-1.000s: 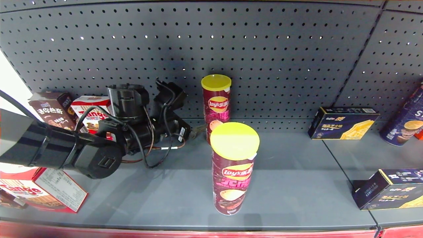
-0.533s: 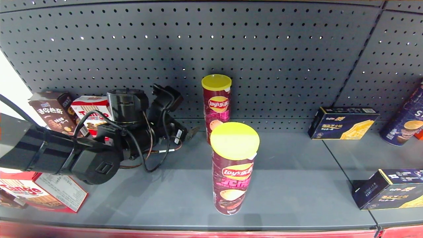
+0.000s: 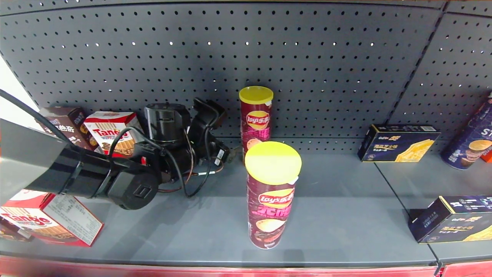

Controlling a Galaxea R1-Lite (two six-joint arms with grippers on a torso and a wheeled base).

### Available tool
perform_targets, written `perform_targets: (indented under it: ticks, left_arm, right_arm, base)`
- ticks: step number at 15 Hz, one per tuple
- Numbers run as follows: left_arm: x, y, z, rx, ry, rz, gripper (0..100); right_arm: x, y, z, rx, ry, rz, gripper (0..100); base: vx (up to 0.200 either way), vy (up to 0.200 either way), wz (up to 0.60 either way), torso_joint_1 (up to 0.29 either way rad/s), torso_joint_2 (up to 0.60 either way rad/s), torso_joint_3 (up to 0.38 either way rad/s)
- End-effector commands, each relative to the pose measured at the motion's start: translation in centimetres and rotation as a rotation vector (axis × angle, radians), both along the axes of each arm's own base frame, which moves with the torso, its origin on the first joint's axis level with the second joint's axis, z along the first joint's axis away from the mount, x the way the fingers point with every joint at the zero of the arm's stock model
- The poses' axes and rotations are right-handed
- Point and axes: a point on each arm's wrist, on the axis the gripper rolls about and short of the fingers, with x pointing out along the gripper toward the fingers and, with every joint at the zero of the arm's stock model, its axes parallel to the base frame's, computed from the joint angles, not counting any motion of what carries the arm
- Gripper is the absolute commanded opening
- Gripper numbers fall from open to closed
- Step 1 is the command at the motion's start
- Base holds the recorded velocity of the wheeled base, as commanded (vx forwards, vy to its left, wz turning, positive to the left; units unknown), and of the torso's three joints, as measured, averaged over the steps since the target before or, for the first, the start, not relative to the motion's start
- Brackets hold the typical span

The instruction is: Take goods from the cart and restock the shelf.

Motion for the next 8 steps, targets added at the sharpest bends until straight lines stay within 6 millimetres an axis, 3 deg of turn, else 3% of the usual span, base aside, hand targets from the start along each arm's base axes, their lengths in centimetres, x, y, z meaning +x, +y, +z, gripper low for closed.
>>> perform_targets:
  ticks: [1,5,8]
  left_arm:
    - [0.1,-0.2,-0.4,0.003,0.009,-0.003,100]
    - [-0.1,-0.1,-0.5,0.008,0.014,0.003,100]
    - [-1.4,0.5,-0.4,0.012,0.024,0.006,100]
  right_arm:
    - [0.0,0.0,0.0,0.0,0.001,0.0,100]
    - [0.0,0.0,0.0,0.0,0.001,0.0,100]
    - [0.0,0.0,0.0,0.0,0.001,0.0,100]
  base:
    - [0.0,0.0,0.0,0.0,0.0,0.0]
    - [0.0,0.0,0.0,0.0,0.0,0.0]
    - [0.0,0.0,0.0,0.0,0.0,0.0]
